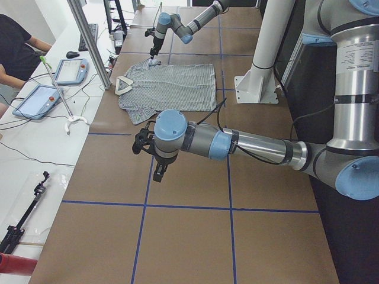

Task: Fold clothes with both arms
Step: 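Move the right gripper over the shirt's shoulder near the collar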

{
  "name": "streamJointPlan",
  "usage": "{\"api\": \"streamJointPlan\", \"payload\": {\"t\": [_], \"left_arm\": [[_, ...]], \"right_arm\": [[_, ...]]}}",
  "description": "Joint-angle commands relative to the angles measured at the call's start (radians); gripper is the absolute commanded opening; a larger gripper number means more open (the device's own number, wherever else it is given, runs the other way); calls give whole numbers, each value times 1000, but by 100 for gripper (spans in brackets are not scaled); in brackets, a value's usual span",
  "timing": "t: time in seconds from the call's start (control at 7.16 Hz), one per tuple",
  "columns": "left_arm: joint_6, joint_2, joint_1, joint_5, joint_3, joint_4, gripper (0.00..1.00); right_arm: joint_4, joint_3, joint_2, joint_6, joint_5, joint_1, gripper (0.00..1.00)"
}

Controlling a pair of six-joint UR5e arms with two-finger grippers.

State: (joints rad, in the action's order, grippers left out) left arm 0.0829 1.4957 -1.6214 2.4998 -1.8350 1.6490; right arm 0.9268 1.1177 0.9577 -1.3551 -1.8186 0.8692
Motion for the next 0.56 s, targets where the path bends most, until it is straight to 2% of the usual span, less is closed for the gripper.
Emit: {"api": "streamJointPlan", "payload": {"t": [0.0,0.14,0.28,0.42], "left_arm": [[1,0,0,1,-3,0,100],[1,0,0,1,-3,0,100],[0,1,0,1,-3,0,100],[0,0,0,1,-3,0,100]], "right_arm": [[1,-18,-4,1,36,-1,57],[1,-18,-4,1,38,-1,40],[1,-18,-4,1,38,-1,6],[1,-18,-4,1,36,-1,0]]}}
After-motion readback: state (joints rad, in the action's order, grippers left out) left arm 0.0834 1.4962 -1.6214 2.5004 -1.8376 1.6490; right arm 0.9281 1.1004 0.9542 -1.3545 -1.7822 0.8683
